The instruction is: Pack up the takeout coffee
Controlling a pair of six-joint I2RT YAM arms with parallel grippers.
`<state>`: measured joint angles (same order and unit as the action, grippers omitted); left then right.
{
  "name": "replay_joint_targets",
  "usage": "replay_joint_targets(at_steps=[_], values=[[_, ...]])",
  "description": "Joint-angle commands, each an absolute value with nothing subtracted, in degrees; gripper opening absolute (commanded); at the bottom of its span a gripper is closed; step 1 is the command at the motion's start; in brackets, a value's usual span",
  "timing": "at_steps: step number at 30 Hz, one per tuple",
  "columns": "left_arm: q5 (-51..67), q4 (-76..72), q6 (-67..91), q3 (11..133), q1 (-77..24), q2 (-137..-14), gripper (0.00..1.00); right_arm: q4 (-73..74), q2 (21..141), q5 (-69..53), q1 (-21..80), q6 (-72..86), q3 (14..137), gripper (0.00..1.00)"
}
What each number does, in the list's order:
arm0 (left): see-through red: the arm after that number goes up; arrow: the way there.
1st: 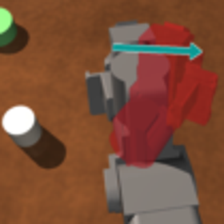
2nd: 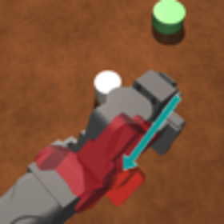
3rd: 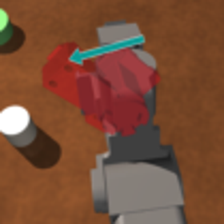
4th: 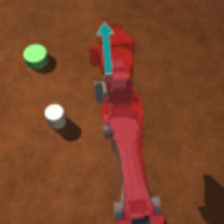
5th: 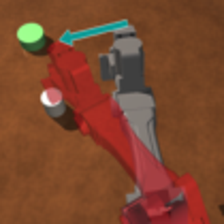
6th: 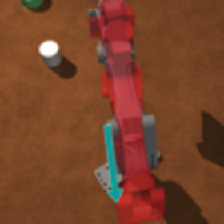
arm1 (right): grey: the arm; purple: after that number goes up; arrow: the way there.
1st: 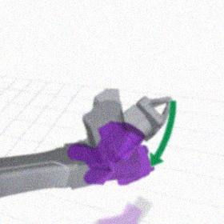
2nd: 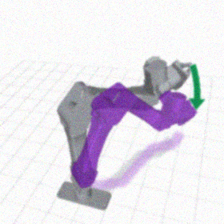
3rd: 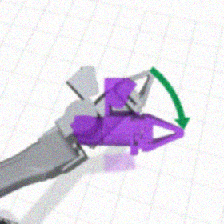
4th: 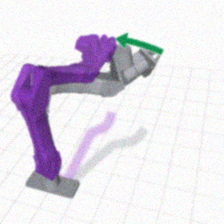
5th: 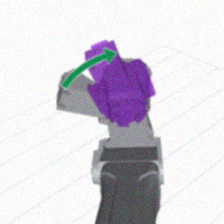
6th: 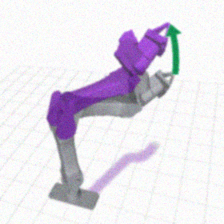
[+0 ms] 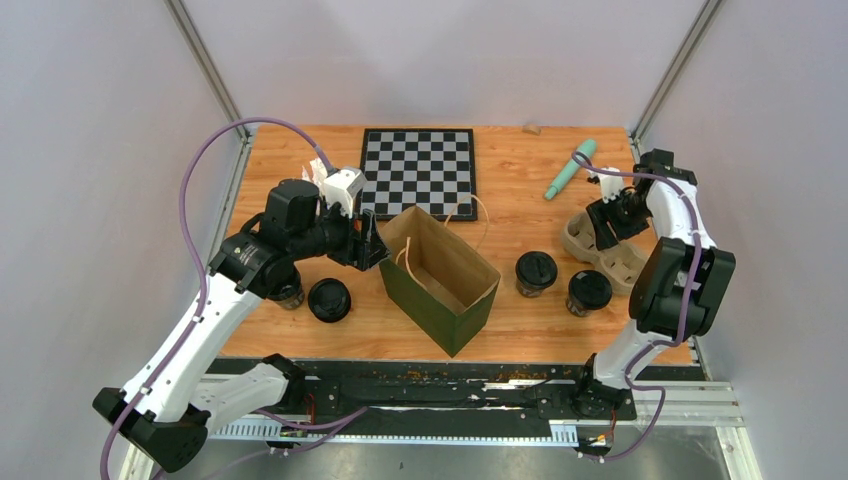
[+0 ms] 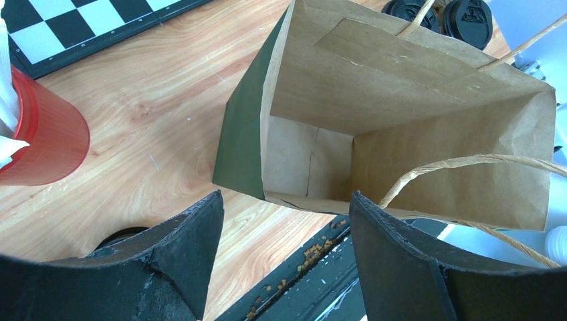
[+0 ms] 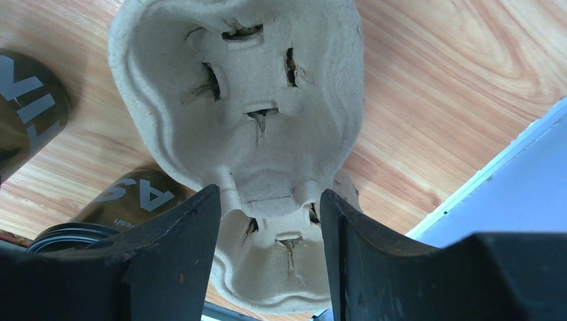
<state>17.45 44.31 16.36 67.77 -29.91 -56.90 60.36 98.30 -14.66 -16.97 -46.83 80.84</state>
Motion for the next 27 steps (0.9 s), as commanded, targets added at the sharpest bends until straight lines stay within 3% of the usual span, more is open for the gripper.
replay_joint_targets(at_steps=[1, 27], values=[[17.5, 42.8, 16.4, 67.7, -29.6, -56.6, 0.77, 60.4, 99.6, -16.2, -17.5, -49.0, 81.8, 0.56], [17.3, 42.2, 16.3, 66.1, -29.7, -55.7, 0.78, 59.3, 97.5, -15.9, -17.4, -50.3, 78.6, 0.51]])
